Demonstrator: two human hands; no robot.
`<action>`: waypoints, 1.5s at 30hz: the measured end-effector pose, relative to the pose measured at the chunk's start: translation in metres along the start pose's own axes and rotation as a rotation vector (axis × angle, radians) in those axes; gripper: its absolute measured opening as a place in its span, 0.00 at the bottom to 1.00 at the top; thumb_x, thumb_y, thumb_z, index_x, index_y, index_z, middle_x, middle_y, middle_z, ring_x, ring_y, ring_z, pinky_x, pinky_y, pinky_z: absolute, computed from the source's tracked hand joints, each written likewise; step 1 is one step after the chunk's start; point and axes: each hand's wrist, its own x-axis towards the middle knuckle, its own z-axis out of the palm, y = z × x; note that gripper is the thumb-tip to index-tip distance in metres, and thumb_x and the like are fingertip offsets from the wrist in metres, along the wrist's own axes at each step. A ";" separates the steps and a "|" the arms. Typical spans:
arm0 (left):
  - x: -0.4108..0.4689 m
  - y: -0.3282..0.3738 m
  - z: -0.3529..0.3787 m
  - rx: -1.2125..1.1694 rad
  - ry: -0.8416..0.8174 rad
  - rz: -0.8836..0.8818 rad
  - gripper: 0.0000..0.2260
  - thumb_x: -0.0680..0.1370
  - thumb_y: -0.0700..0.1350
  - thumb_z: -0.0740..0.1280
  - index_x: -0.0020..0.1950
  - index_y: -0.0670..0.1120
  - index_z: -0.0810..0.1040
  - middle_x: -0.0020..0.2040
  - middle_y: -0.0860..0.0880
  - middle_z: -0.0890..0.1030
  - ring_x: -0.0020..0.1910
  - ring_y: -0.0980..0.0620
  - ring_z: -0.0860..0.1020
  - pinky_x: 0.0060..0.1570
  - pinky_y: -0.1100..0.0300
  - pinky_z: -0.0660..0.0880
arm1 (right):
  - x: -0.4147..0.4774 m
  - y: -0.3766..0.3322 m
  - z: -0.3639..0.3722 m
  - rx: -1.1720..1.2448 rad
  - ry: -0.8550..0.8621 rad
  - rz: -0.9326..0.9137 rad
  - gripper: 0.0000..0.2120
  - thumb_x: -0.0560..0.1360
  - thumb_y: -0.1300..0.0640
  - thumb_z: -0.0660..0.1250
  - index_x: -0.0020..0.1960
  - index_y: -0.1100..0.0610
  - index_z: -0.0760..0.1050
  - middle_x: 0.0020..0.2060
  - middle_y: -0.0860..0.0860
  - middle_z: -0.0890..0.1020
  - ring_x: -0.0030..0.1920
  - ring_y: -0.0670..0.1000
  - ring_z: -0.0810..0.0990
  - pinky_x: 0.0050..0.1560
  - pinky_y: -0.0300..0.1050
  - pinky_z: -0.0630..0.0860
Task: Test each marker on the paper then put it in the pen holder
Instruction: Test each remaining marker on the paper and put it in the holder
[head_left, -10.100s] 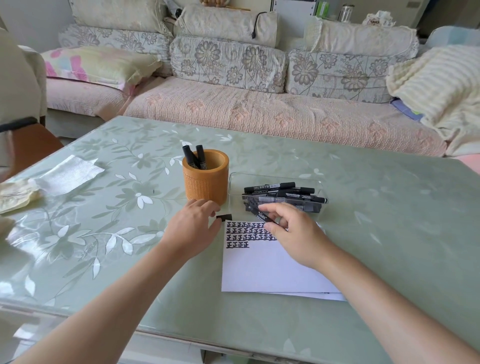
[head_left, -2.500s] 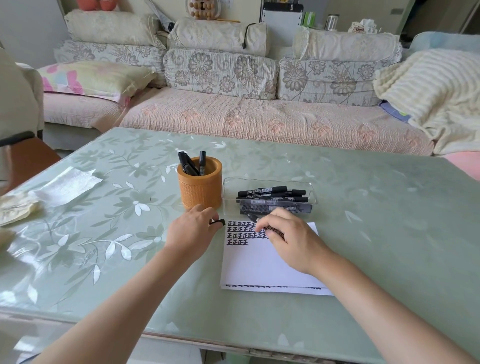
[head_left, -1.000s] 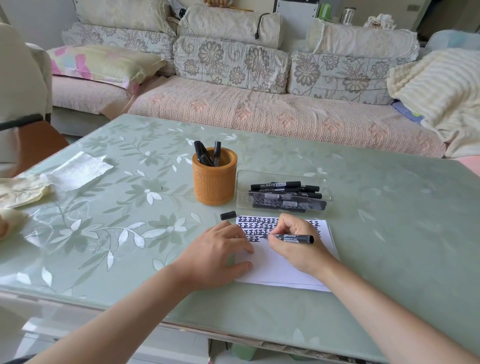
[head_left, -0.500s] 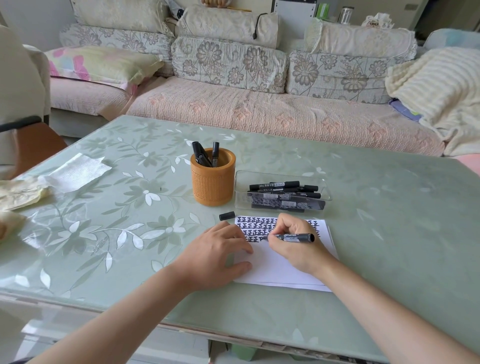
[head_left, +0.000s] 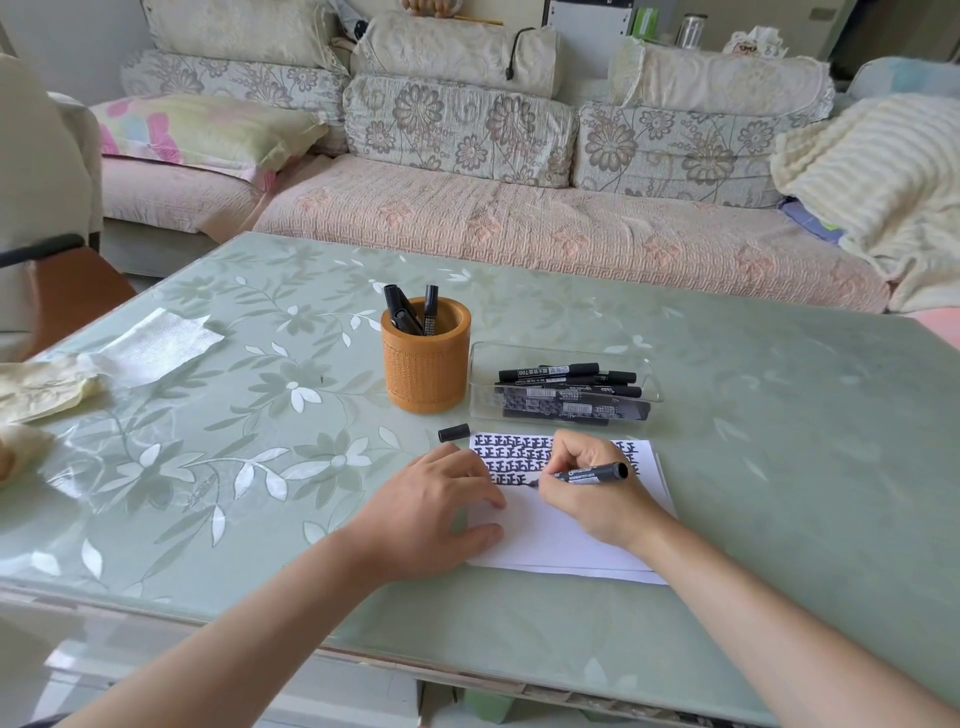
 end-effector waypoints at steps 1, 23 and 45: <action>0.000 0.000 0.000 -0.003 0.000 0.001 0.11 0.73 0.57 0.67 0.53 0.56 0.81 0.50 0.57 0.76 0.50 0.56 0.71 0.48 0.61 0.72 | 0.000 0.000 -0.001 0.042 0.013 0.008 0.09 0.66 0.59 0.68 0.32 0.54 0.68 0.27 0.43 0.71 0.30 0.46 0.67 0.32 0.43 0.63; 0.028 -0.028 -0.004 0.216 0.137 -0.382 0.13 0.79 0.49 0.65 0.62 0.48 0.78 0.56 0.50 0.77 0.58 0.47 0.72 0.54 0.52 0.73 | 0.008 -0.022 -0.016 0.252 -0.174 0.056 0.20 0.81 0.70 0.51 0.55 0.56 0.80 0.44 0.53 0.76 0.38 0.55 0.80 0.33 0.48 0.76; 0.035 -0.003 -0.019 0.049 0.207 -0.134 0.07 0.77 0.44 0.69 0.54 0.50 0.80 0.41 0.58 0.74 0.44 0.57 0.71 0.42 0.67 0.68 | 0.012 -0.017 -0.012 -0.344 0.097 -0.085 0.08 0.73 0.57 0.72 0.50 0.46 0.82 0.46 0.39 0.83 0.50 0.38 0.79 0.52 0.30 0.71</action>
